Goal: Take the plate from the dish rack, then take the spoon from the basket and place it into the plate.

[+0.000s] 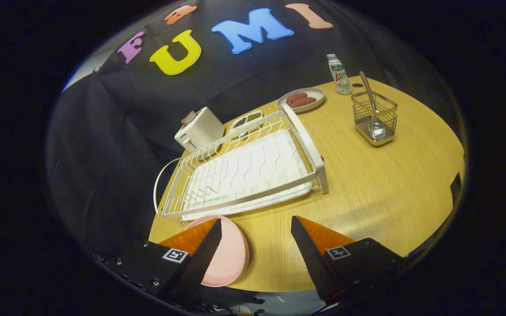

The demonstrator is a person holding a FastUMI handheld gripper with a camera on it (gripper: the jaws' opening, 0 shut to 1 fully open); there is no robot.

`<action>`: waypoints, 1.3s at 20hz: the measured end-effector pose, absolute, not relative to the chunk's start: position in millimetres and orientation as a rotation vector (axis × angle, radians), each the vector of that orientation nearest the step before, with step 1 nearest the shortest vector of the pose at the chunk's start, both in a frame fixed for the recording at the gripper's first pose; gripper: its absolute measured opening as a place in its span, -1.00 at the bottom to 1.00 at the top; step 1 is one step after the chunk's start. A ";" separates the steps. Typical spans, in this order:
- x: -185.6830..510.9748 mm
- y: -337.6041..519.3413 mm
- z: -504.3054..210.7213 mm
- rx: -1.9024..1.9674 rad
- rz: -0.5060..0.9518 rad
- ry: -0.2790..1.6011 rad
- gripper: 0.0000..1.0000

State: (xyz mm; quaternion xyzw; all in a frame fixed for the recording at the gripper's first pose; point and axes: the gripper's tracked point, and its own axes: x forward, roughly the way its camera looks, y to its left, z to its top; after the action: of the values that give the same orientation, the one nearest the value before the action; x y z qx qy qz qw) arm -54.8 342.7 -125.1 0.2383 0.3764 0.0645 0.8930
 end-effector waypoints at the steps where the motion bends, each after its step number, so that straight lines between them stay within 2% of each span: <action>1: -44.0 331.8 -116.0 0.474 0.121 0.749 0.96; 14: 95.1 156.1 -83.6 0.381 -0.193 0.585 0.96; 20: 125.2 91.6 -112.1 0.367 -0.298 0.626 0.96; 26: 149.0 57.4 -148.3 0.336 -0.320 0.691 0.96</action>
State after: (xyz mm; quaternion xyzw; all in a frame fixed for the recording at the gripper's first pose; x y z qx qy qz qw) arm 149.0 57.4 -148.3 0.1630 0.3357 -0.1556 0.9146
